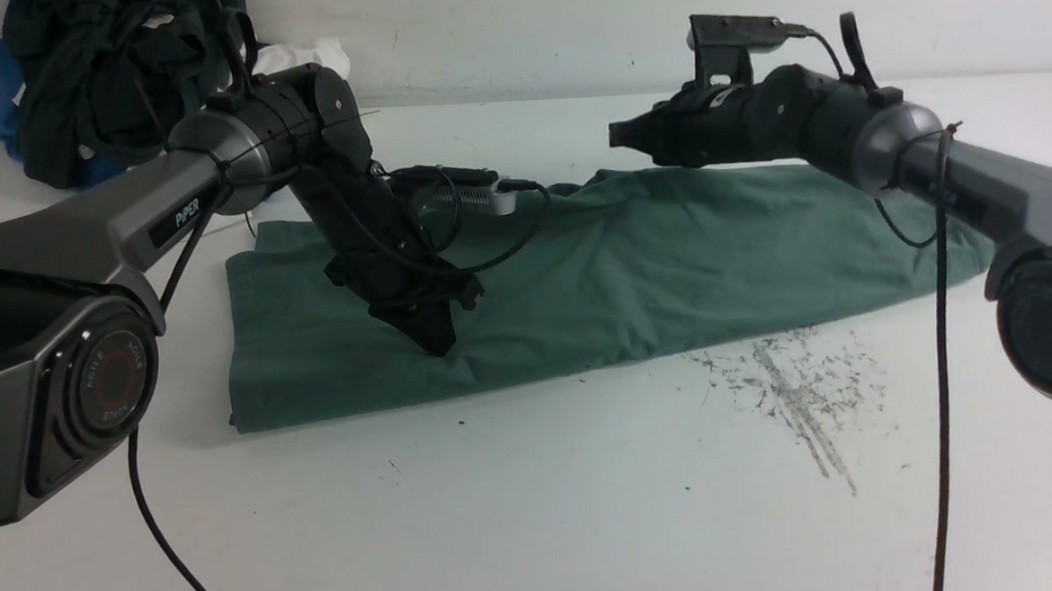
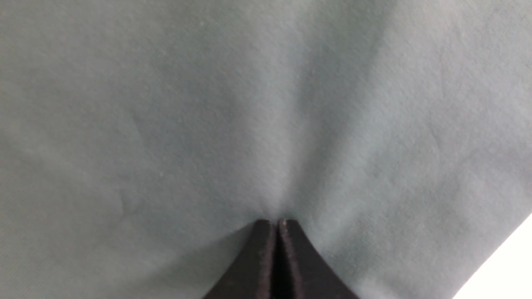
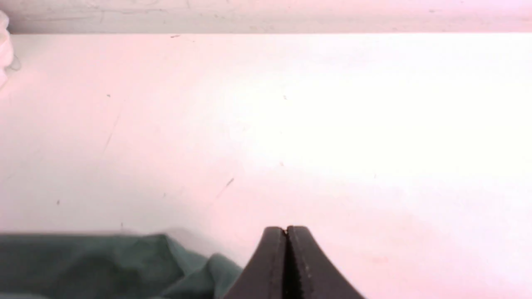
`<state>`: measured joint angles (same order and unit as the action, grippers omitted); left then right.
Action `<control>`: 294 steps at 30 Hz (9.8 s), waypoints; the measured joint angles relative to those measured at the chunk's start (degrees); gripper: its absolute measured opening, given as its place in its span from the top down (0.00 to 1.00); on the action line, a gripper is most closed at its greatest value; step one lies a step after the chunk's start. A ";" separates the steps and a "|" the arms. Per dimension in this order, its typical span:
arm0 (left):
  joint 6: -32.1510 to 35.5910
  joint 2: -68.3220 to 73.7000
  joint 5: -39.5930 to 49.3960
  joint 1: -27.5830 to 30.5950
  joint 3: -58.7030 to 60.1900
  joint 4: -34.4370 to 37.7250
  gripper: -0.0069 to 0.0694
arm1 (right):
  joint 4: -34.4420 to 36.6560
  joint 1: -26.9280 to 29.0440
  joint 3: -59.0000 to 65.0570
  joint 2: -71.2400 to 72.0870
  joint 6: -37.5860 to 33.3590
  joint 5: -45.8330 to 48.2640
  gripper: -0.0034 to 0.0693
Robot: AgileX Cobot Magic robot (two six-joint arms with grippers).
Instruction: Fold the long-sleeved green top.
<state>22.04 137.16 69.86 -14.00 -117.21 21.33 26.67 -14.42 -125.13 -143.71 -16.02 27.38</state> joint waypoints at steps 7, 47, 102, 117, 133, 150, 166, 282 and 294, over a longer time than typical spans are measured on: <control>-0.07 0.44 0.54 -0.13 -5.82 -1.82 0.92 | -7.10 0.90 -0.76 2.56 -3.94 24.40 0.97; -4.14 2.24 -11.79 9.25 -11.82 -9.30 0.92 | 12.90 1.70 10.18 1.57 -27.04 0.93 0.97; 3.70 -66.83 -2.29 12.83 46.27 -1.66 0.92 | -18.29 28.53 35.37 22.30 3.52 34.20 0.90; 0.75 -75.28 -15.53 12.83 62.45 -0.27 0.92 | -12.47 15.75 13.58 35.94 6.70 43.80 0.91; 0.85 -75.28 -16.71 9.10 64.60 0.73 0.92 | 3.15 -19.74 13.54 16.06 5.92 22.33 0.90; 4.25 -68.92 -18.66 8.89 64.32 9.82 0.92 | -1.50 -19.50 2.44 18.14 -4.32 36.96 0.39; 15.51 -34.74 -27.56 -2.30 43.51 18.49 0.92 | -4.71 -2.39 9.88 19.20 -5.42 43.57 0.97; 8.42 -125.74 -49.01 2.83 93.87 -0.09 0.92 | -29.19 17.93 126.59 144.30 14.18 -7.29 0.97; 8.42 -125.74 -49.01 2.83 93.87 -0.09 0.92 | -29.19 17.93 126.59 144.30 14.18 -7.29 0.97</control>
<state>30.46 11.42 20.85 -11.17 -23.34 21.24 -2.52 3.51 1.46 0.59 -1.85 20.09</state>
